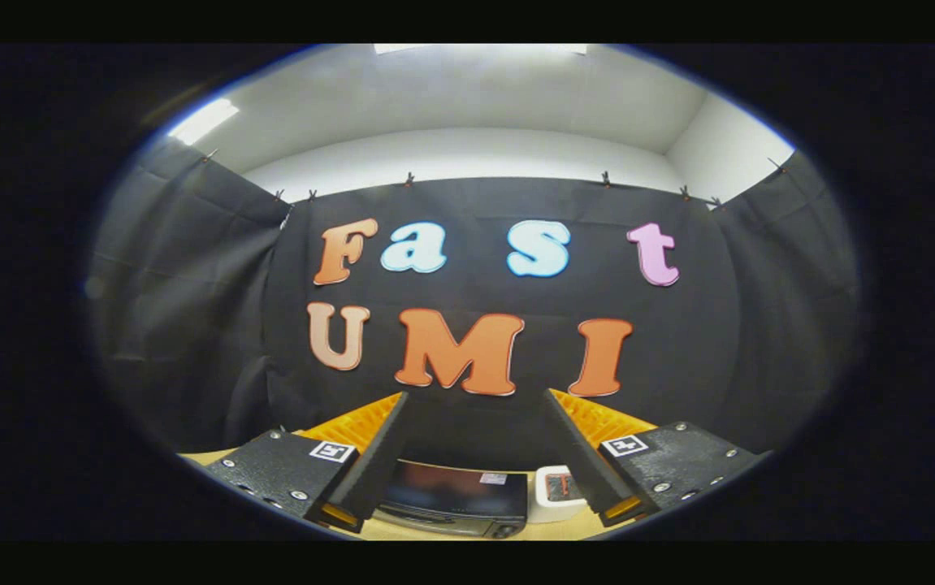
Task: Open the toaster oven, put the food inside, and close the toaster oven door.
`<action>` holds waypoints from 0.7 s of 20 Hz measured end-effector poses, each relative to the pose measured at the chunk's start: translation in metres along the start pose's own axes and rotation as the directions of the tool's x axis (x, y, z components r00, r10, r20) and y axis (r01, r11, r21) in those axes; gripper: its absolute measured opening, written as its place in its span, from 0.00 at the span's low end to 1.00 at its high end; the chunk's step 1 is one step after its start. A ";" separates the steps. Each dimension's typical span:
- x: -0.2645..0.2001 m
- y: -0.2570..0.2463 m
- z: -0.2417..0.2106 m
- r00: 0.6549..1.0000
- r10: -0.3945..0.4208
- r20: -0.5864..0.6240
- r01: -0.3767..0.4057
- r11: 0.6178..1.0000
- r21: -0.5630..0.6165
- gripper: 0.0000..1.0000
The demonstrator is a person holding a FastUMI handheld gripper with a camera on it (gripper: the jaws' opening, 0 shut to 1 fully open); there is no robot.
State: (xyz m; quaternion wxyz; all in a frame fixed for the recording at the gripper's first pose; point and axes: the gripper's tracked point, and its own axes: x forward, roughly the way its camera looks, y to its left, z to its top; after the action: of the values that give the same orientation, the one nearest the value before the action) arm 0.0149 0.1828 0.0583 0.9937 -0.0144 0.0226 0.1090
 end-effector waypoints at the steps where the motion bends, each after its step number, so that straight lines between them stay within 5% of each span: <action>1: -0.002 -0.001 0.014 0.999 -0.003 0.033 0.003 1.000 0.000 0.96; 14: -0.033 -0.028 0.108 0.958 -0.097 0.271 0.090 0.995 0.036 0.98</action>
State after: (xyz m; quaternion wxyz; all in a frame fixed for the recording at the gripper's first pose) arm -0.0064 0.1524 0.1681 0.9915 0.0113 -0.1136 0.0625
